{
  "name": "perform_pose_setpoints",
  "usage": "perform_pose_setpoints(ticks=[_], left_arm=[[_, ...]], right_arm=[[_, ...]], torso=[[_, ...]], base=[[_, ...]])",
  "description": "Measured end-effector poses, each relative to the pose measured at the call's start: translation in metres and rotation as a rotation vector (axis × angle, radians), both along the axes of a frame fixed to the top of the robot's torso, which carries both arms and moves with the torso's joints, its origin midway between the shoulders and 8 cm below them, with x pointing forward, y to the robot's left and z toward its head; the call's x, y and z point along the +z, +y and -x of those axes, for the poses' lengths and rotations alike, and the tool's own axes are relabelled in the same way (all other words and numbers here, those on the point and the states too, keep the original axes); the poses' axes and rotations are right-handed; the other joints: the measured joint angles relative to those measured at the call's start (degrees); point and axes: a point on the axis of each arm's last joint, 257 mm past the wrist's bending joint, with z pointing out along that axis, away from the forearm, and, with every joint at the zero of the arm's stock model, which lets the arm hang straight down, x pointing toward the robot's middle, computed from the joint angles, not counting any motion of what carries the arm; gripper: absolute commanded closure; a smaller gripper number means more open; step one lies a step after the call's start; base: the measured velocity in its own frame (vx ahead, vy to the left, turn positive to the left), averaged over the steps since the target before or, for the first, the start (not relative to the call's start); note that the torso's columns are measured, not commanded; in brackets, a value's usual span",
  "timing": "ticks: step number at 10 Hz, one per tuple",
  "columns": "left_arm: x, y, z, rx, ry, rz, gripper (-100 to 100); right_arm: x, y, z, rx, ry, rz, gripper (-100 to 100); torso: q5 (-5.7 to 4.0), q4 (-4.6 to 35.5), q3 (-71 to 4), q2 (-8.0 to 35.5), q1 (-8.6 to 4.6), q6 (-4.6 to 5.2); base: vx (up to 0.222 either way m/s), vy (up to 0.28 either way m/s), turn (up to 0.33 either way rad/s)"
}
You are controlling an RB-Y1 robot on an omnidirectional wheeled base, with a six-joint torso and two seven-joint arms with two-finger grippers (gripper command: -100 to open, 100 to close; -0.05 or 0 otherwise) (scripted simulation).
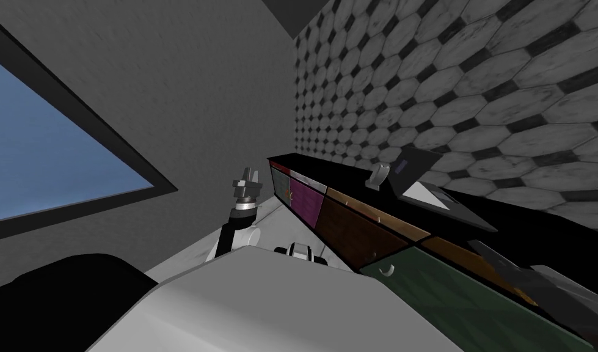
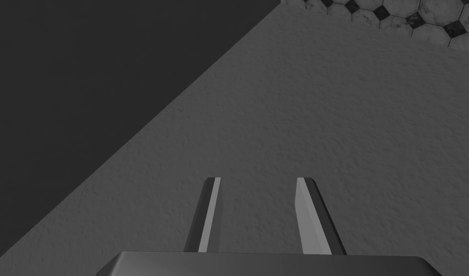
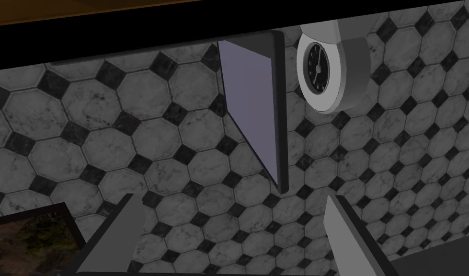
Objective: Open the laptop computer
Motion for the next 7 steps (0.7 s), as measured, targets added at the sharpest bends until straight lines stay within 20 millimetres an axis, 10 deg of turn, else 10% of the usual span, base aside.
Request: perform_pose_setpoints(ticks=[7], left_arm=[[0.000,0.000,0.000,0.000,0.000,0.000,0]], right_arm=[[0.038,-0.082,0.053,-0.190,0.213,0.299,-100]], torso=[[-0.02,0.03,0.05,0.08,-0.02,-0.01]], base=[[0.098,0.071,0.114]])
